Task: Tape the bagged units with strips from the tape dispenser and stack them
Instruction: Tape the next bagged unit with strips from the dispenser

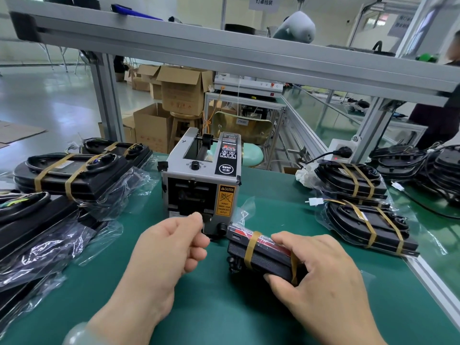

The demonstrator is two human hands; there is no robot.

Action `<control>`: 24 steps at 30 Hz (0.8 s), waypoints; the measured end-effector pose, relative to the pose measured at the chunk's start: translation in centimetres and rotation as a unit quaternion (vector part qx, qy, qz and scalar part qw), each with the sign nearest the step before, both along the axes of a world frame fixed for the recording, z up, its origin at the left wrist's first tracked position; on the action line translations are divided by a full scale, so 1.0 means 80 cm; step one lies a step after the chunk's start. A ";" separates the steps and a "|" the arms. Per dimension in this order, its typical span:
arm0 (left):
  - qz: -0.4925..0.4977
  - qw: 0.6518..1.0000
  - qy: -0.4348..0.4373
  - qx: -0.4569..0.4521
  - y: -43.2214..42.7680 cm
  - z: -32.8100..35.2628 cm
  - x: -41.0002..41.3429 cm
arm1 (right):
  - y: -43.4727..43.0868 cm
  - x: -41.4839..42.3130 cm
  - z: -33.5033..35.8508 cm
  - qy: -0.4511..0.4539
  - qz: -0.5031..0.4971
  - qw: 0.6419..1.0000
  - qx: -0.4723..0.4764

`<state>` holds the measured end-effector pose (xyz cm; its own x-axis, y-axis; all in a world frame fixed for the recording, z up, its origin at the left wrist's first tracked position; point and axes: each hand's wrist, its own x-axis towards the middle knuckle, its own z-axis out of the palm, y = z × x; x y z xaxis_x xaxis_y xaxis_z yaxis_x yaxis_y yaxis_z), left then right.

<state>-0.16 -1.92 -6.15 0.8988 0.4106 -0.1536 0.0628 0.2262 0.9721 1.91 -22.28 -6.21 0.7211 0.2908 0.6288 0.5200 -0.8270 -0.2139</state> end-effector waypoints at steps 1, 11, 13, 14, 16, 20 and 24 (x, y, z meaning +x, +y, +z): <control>0.006 1.000 -0.007 0.026 -0.004 -0.004 -0.003 | 0.001 -0.001 0.000 -0.001 -0.002 1.000 -0.004; 0.015 0.986 -0.030 0.165 -0.033 -0.013 -0.008 | 0.008 -0.005 -0.002 -0.037 -0.004 0.999 0.003; 0.018 0.987 -0.030 0.157 -0.037 -0.014 -0.006 | 0.008 -0.005 -0.001 -0.037 -0.002 0.999 0.008; 0.020 0.987 -0.032 0.153 -0.038 -0.015 -0.005 | 0.008 -0.006 -0.001 -0.035 -0.001 0.999 0.008; 0.028 0.988 -0.039 0.150 -0.041 -0.017 -0.004 | 0.008 -0.006 0.000 -0.030 -0.003 1.000 0.001; 0.043 0.987 -0.040 0.150 -0.046 -0.020 -0.002 | 0.008 -0.006 0.000 -0.019 -0.009 1.000 -0.010; 0.049 0.986 -0.040 0.155 -0.049 -0.021 -0.001 | 0.008 -0.006 0.000 -0.013 -0.006 1.000 -0.007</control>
